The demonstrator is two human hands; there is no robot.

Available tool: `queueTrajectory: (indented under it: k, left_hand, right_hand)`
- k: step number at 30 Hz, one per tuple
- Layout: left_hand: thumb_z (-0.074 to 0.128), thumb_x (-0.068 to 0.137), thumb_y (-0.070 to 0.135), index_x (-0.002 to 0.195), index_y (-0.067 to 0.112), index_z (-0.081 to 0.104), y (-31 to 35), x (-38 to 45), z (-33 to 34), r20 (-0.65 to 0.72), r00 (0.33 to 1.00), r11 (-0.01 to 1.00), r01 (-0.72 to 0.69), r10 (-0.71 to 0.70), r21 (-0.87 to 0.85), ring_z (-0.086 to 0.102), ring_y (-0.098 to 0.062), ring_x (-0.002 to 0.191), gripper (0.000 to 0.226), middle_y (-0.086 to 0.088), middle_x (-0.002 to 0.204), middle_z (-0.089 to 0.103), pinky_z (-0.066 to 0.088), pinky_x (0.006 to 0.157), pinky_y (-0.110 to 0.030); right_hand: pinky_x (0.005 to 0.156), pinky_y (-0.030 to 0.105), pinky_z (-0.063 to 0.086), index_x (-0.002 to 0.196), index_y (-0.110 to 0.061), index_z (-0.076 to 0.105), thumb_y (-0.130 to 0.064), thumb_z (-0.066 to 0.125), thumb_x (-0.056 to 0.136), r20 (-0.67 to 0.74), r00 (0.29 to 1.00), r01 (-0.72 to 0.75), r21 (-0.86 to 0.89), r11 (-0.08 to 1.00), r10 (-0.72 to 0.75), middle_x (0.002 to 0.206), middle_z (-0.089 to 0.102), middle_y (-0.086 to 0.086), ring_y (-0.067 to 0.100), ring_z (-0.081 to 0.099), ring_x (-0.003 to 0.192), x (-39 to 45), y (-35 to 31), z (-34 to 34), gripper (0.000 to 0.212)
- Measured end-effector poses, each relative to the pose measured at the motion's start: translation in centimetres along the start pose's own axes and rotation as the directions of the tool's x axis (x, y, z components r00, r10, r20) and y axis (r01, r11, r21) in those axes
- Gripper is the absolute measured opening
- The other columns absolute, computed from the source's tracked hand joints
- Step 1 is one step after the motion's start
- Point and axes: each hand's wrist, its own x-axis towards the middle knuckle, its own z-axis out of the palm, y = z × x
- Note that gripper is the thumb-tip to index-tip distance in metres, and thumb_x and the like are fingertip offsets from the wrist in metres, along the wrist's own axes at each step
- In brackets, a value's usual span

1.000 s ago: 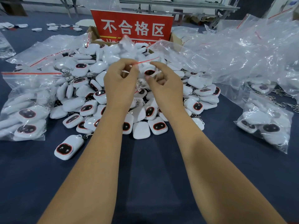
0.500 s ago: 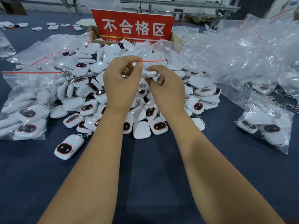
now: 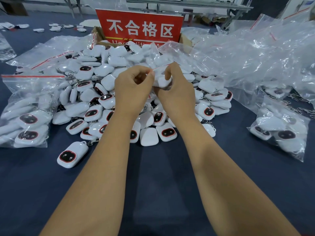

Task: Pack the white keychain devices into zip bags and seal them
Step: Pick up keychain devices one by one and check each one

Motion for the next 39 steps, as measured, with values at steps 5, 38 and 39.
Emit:
queueTrajectory:
  k: [5, 38, 39]
  left_hand:
    - [0.066, 0.087, 0.009, 0.089, 0.015, 0.076, 0.7, -0.7, 0.0, 0.098, 0.993, 0.995, -0.063, 0.07, -0.071, 0.059, -0.016, 0.064, 0.011, -0.011, 0.076, 0.07, 0.049, 0.06, -0.026]
    - [0.048, 0.096, 0.005, 0.076, 0.014, 0.069, -1.7, 1.8, -0.7, 0.012, 0.892, 0.825, 0.424, -0.453, -0.373, 0.065, -0.012, 0.067, 0.03, -0.002, 0.074, 0.069, 0.055, 0.066, -0.026]
    - [0.048, 0.096, 0.005, 0.077, 0.014, 0.069, -1.7, 1.8, -0.7, 0.014, 0.891, 0.823, 0.425, -0.453, -0.377, 0.065, -0.012, 0.067, 0.03, -0.002, 0.073, 0.069, 0.055, 0.067, -0.027]
  right_hand:
    - [0.056, 0.029, 0.035, 0.101, -0.03, 0.063, -0.031, 0.071, 0.087, -0.003, 1.0, -0.002, -0.135, 0.991, 0.002, 0.075, 0.06, -0.01, 0.015, 0.058, 0.076, 0.3, 0.2, -0.3, 0.016]
    - [0.087, 0.035, 0.034, 0.103, -0.039, 0.068, -0.065, 0.081, 0.062, 0.785, 0.617, 0.37, -0.239, 0.898, -0.046, 0.085, 0.041, -0.023, 0.016, 0.039, 0.104, -1.0, -2.9, -1.3, 0.05]
    - [0.085, 0.034, 0.032, 0.102, -0.038, 0.068, -0.063, 0.081, 0.062, 0.772, 0.633, 0.364, -0.235, 0.901, -0.054, 0.085, 0.039, -0.022, 0.017, 0.037, 0.104, -1.0, -2.9, -1.1, 0.048]
